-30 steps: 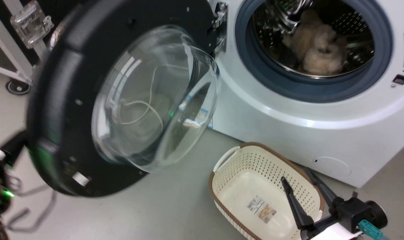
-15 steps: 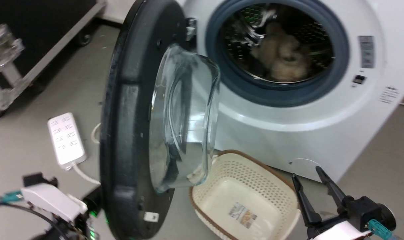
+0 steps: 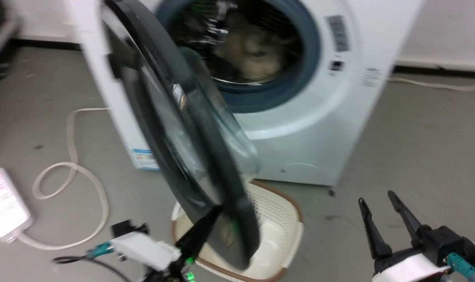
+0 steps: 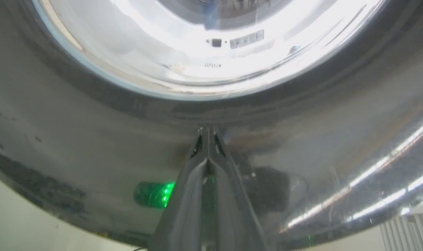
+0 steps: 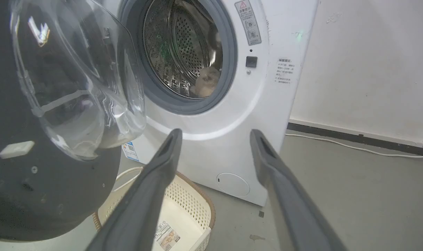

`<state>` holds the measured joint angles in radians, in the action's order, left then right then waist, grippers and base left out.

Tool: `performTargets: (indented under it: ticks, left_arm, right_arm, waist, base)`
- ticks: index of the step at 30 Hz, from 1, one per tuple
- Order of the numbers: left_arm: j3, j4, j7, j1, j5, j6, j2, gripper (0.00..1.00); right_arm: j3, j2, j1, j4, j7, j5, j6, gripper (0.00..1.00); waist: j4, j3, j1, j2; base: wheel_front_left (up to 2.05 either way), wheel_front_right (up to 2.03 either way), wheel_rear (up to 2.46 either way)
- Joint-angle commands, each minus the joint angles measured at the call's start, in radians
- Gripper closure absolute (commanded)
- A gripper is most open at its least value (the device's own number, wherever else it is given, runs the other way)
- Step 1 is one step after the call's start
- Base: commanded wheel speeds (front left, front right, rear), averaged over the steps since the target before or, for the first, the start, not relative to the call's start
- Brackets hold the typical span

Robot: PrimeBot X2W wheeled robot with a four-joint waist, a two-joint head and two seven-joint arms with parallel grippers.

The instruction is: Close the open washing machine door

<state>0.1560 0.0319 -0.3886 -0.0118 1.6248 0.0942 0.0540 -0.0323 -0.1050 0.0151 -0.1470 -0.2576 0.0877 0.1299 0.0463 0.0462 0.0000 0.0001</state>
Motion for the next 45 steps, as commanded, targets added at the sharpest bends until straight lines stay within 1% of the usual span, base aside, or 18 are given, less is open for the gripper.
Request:
performTargets:
  ticks: [1,6,10,18,24,28,31,34,35,36,37,39,40,41,42,43,44,45]
  left_arm:
    - [0.044,-0.023,0.044,-0.042,0.016,-0.023,-0.004,1.0]
    - [0.128,-0.102,0.228,-0.165,0.097,-0.067,-0.004,1.0]
    - [0.182,-0.181,0.35,-0.296,0.119,-0.099,-0.004,1.0]
    - [0.22,-0.371,0.542,-0.547,0.198,-0.161,-0.004,1.0]
    - [0.246,-0.504,0.609,-0.665,0.245,-0.203,-0.004,1.0]
    - [0.267,-0.552,0.623,-0.686,0.254,-0.219,-0.004,1.0]
    - [0.278,-0.566,0.624,-0.679,0.244,-0.222,-0.004,1.0]
    - [0.3,-0.541,0.626,-0.631,0.171,-0.224,0.015,1.0]
    - [0.31,-0.521,0.626,-0.609,0.143,-0.224,0.028,0.7]
    - [0.31,-0.521,0.626,-0.609,0.143,-0.224,0.028,0.7]
    - [0.331,-0.479,0.631,-0.558,0.079,-0.225,0.059,0.0]
    - [0.343,-0.463,0.634,-0.531,0.041,-0.225,0.078,0.0]
    - [0.364,-0.429,0.642,-0.481,-0.051,-0.225,0.124,0.0]
    - [0.364,-0.429,0.642,-0.481,-0.051,-0.225,0.124,0.0]
    - [0.374,-0.398,0.648,-0.429,-0.166,-0.225,0.175,0.0]
    - [0.374,-0.398,0.648,-0.429,-0.166,-0.225,0.175,0.0]
    - [0.358,-0.388,0.649,-0.405,-0.236,-0.225,0.201,0.0]
    - [0.299,-0.367,0.65,-0.354,-0.403,-0.225,0.235,0.0]
  right_arm:
    - [0.002,-0.008,0.021,-0.001,-0.004,0.0,0.001,0.0]
    - [0.002,-0.01,0.043,-0.001,-0.004,0.007,0.001,0.0]
    - [0.003,-0.005,0.056,0.0,-0.004,0.015,0.001,0.0]
    - [-0.005,0.01,0.083,-0.006,-0.004,0.027,0.001,0.0]
    - [-0.009,0.02,0.099,-0.012,-0.004,0.028,0.001,0.0]
    - [-0.004,0.024,0.1,-0.013,-0.004,0.025,0.001,0.0]
    - [0.002,0.024,0.096,-0.011,-0.004,0.023,0.001,0.0]
    - [0.005,0.015,0.083,-0.005,-0.004,0.021,0.001,0.0]
    - [0.008,0.013,0.078,-0.002,-0.004,0.021,0.001,0.0]
    - [0.008,0.013,0.078,-0.002,-0.004,0.021,0.001,0.0]
    - [0.013,0.009,0.066,0.006,-0.004,0.022,0.001,0.0]
    - [0.015,0.006,0.058,0.009,-0.004,0.022,0.001,0.0]
    - [0.016,0.0,0.042,0.015,-0.004,0.022,0.001,0.0]
    - [0.016,0.0,0.042,0.015,-0.004,0.022,0.001,0.0]
    - [0.017,-0.003,0.023,0.019,-0.004,0.023,0.001,0.0]
    - [0.017,-0.003,0.023,0.019,-0.004,0.023,0.001,0.0]
    - [0.017,-0.002,0.015,0.021,-0.004,0.026,0.001,0.0]
    - [0.019,-0.002,0.001,0.029,-0.004,0.027,0.001,0.0]
  waist:
    - [-0.102,0.046,0.0,-0.0001]
    - [-0.212,0.102,0.0,-0.0001]
    - [-0.281,0.147,0.0,-0.0001]
    - [-0.358,0.209,0.0,-0.0001]
    - [-0.37,0.219,0.0,-0.0001]
    - [-0.35,0.206,0.0,-0.0001]
    - [-0.332,0.194,0.0,-0.0001]
    - [-0.292,0.156,0.0,-0.0001]
    - [-0.279,0.146,0.0,-0.0001]
    - [-0.279,0.146,0.0,-0.0001]
    - [-0.251,0.122,0.0,-0.0001]
    - [-0.235,0.11,0.0,-0.0001]
    - [-0.205,0.085,0.0,-0.0001]
    - [-0.205,0.085,0.0,-0.0001]
    - [-0.17,0.057,0.0,-0.0001]
    - [-0.17,0.057,0.0,-0.0001]
    - [-0.155,0.046,0.0,-0.0001]
    - [-0.12,0.021,0.0,-0.0001]
  base:
    - [0.0,0.0,0.0]
    - [0.0,0.0,0.0]
    - [0.0,0.0,0.0]
    - [0.0,0.0,0.0]
    - [0.0,0.0,0.0]
    - [0.0,0.0,0.0]
    - [0.0,0.0,0.0]
    - [0.0,0.0,0.0]
    - [0.0,0.0,0.0]
    - [0.0,0.0,0.0]
    - [0.0,0.0,0.0]
    - [0.0,0.0,0.0]
    - [0.0,0.0,0.0]
    - [0.0,0.0,0.0]
    - [0.0,0.0,0.0]
    - [0.0,0.0,0.0]
    - [0.0,0.0,0.0]
    - [0.0,0.0,0.0]
